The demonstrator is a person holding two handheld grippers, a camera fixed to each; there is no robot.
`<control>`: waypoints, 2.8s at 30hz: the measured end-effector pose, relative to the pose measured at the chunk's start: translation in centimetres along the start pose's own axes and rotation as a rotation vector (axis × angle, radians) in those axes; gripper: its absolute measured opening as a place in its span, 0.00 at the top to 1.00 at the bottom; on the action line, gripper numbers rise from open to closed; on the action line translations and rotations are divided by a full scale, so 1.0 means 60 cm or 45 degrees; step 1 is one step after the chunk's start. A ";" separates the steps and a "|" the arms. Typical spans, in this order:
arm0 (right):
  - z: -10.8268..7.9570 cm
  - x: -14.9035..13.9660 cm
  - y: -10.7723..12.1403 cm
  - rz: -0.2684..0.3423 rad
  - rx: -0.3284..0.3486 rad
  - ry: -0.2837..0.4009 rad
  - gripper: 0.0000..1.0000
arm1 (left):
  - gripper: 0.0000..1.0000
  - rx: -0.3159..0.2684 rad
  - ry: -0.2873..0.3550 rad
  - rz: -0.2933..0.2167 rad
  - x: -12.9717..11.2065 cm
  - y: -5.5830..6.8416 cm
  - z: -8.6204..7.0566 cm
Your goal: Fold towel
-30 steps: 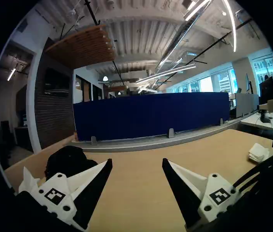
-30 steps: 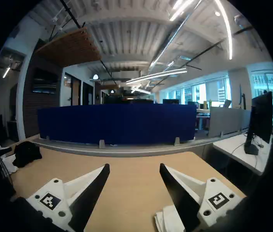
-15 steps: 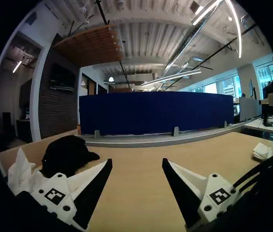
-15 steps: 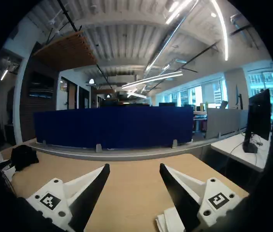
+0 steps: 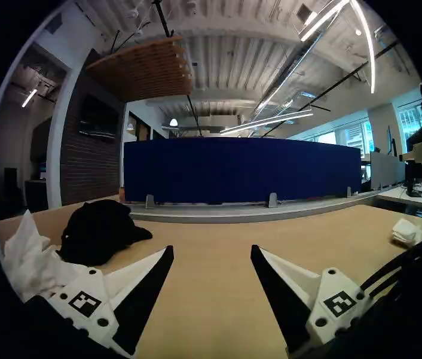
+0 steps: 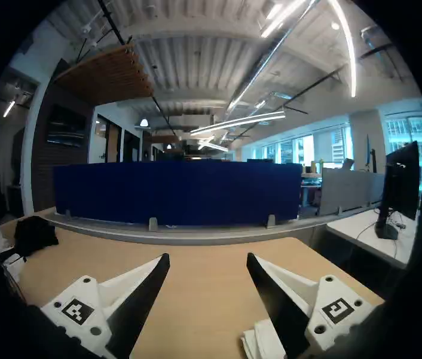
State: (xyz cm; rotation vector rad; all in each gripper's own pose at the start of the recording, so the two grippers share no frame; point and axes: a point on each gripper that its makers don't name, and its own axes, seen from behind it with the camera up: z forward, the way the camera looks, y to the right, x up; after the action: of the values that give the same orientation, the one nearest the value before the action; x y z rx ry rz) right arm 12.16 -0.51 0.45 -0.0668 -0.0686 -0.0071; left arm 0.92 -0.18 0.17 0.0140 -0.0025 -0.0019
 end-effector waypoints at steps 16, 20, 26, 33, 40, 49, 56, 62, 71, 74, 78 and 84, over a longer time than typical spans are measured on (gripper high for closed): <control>0.009 -0.026 0.004 -0.004 0.013 -0.016 0.00 | 0.04 0.008 0.005 0.005 -0.019 0.001 -0.002; 0.010 -0.030 0.009 -0.002 0.014 -0.018 0.00 | 0.04 0.009 0.006 0.003 -0.019 -0.002 -0.003; 0.011 -0.036 0.013 0.002 0.017 -0.022 0.00 | 0.04 0.004 0.004 0.003 -0.020 -0.002 -0.002; 0.008 -0.041 0.012 0.001 0.025 -0.025 0.00 | 0.04 -0.005 0.004 0.002 -0.020 -0.001 -0.001; 0.005 -0.039 0.018 -0.005 0.020 -0.021 0.00 | 0.04 -0.004 0.004 0.002 -0.018 -0.001 -0.002; 0.006 -0.023 0.029 0.007 0.017 0.022 0.00 | 0.04 -0.004 0.004 0.002 -0.018 0.000 -0.002; 0.011 -0.018 0.031 0.033 0.025 0.048 0.00 | 0.04 -0.004 0.004 0.002 -0.018 0.000 -0.003; 0.014 -0.031 0.037 0.063 0.044 0.056 0.00 | 0.04 -0.004 0.004 0.002 -0.017 -0.001 -0.002; 0.015 -0.078 0.047 0.064 0.056 0.068 0.00 | 0.04 -0.004 0.004 0.002 -0.017 0.000 -0.002; 0.014 -0.096 0.045 0.074 0.069 0.073 0.00 | 0.04 -0.004 0.004 0.002 -0.017 0.000 -0.002; 0.015 -0.117 0.046 0.087 0.078 0.076 0.00 | 0.04 -0.004 0.004 0.002 -0.017 0.000 -0.002; 0.018 -0.156 0.059 0.096 0.060 0.055 0.00 | 0.04 -0.004 0.004 0.002 -0.017 0.000 -0.001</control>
State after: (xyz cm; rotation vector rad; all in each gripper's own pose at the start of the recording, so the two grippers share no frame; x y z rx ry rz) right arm 2.78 3.17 0.66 -0.0224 -0.0228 0.0685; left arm -0.11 -0.17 0.10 0.0111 0.0004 -0.0006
